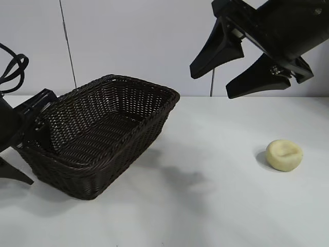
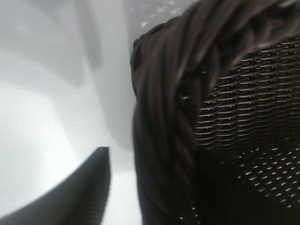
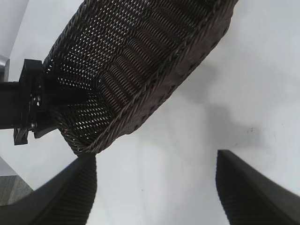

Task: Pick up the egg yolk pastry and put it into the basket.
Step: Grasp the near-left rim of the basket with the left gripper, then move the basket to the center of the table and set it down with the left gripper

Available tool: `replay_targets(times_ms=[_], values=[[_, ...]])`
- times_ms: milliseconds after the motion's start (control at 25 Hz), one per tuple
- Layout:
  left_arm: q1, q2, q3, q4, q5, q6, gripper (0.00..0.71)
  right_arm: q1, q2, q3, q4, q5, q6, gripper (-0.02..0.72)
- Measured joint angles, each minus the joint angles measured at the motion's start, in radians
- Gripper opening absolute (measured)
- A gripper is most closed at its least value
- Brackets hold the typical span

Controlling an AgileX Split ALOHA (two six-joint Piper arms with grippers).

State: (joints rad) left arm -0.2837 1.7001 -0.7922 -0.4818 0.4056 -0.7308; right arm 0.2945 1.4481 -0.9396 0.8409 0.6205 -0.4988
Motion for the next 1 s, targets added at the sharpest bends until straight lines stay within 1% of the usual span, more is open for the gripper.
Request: replay_targets(times_ms=[120,200,440,600,800,1000], values=[[0.000,0.000,0.000,-0.003,-0.012,0.000,0.138,0.000,0.000,0.000,0.000,0.000,-0.001,0.517],[0.000,0.000,0.000,-0.010,-0.013,-0.010,0.099,0.000,0.000,0.000,0.000,0.000,-0.001,0.517],[0.000,0.001,-0.006,-0.008,0.000,-0.017,0.099,0.000,0.000,0.000,-0.002,0.000,-0.001,0.517],[0.000,0.001,-0.053,-0.001,0.090,0.000,0.099,0.000,0.000,0.000,-0.003,0.000,-0.001,0.517],[0.000,0.002,-0.147,0.014,0.194,0.102,0.099,0.000,0.000,0.000,-0.003,0.000,-0.001,0.517],[0.000,0.004,-0.238,0.025,0.274,0.264,0.099,0.000,0.000,0.000,-0.004,0.000,-0.001,0.517]])
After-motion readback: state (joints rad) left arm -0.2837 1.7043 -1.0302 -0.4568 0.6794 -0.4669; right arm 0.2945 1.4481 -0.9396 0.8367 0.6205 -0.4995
